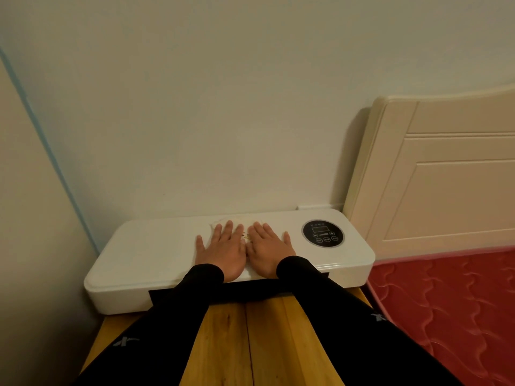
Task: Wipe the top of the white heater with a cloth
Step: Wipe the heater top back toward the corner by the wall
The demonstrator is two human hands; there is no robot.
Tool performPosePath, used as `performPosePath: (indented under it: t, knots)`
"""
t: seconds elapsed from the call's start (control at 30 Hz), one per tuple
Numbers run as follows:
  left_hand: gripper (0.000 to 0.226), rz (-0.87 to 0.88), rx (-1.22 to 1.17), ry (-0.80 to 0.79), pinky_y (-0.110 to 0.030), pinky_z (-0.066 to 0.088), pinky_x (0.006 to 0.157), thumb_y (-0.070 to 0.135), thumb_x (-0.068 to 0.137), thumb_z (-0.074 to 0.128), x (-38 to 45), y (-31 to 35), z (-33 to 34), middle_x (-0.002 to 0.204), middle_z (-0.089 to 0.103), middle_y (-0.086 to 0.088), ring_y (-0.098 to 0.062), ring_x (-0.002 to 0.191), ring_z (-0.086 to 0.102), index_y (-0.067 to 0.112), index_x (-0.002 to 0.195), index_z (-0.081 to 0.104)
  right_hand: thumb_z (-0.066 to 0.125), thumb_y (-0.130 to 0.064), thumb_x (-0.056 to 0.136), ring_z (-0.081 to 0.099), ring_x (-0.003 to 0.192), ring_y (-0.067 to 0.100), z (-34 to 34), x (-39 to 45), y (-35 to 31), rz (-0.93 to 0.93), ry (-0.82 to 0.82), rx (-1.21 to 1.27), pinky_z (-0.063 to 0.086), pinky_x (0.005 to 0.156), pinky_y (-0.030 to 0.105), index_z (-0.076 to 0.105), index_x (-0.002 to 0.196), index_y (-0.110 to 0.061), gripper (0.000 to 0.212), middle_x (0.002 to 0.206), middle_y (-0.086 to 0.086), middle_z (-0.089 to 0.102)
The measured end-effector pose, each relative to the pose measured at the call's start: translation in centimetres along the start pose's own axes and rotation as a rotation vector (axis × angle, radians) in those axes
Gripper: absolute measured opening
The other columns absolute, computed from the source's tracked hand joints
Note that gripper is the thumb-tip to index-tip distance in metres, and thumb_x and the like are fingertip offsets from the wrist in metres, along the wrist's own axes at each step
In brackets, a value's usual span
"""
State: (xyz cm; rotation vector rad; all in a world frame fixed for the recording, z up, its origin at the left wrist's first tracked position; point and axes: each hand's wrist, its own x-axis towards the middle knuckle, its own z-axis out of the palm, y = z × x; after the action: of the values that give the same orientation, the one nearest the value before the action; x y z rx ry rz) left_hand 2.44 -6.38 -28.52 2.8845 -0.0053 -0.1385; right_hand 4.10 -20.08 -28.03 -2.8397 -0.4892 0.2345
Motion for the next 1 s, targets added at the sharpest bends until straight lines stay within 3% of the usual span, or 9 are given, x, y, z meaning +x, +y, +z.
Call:
performPosePath:
  t: [0.17,0.33,0.57,1.0]
  knots:
    - [0.056,0.013,-0.132,0.046,-0.052,-0.005,0.121,0.046,0.104,0.009,-0.2,-1.7,-1.6,0.165,-0.015,0.007,-0.017,0.152,-0.014,0.037,0.157,-0.007,0.019,-0.042,0.107,-0.007,0.155,0.023,-1.6,-0.5,1.6,0.018,0.086,0.055,0.005,0.122,0.054,0.003,0.161,-0.016,0.062,0.168,-0.001,-0.008]
    - [0.056,-0.083,-0.074,0.145,-0.050,-0.001,0.123,0.043,0.105,0.010,-1.4,-6.1,-2.1,0.166,-0.011,0.004,-0.019,0.153,-0.010,0.031,0.158,-0.004,0.019,-0.043,0.107,-0.004,0.155,0.027,-2.3,-1.4,5.5,0.106,0.091,0.017,0.005,0.123,0.051,0.005,0.160,-0.015,0.062,0.169,0.003,-0.003]
    - [0.057,-0.136,-0.006,0.076,-0.049,-0.001,0.123,0.042,0.104,0.008,-2.3,-7.7,-1.6,0.167,-0.008,0.004,-0.018,0.153,-0.006,0.028,0.159,-0.001,0.015,-0.044,0.105,0.001,0.154,0.032,-1.6,-1.9,7.9,0.170,0.065,-0.043,0.006,0.124,0.050,0.010,0.160,-0.015,0.062,0.169,0.004,0.004]
    - [0.057,-0.147,0.043,0.105,-0.050,0.003,0.123,0.041,0.104,0.009,-2.4,-7.5,-1.3,0.167,-0.002,0.006,-0.019,0.154,0.001,0.027,0.159,0.006,0.013,-0.043,0.104,0.005,0.154,0.031,-0.8,-2.0,7.9,0.177,0.127,-0.063,0.007,0.124,0.048,0.013,0.159,-0.016,0.061,0.169,0.003,0.008]
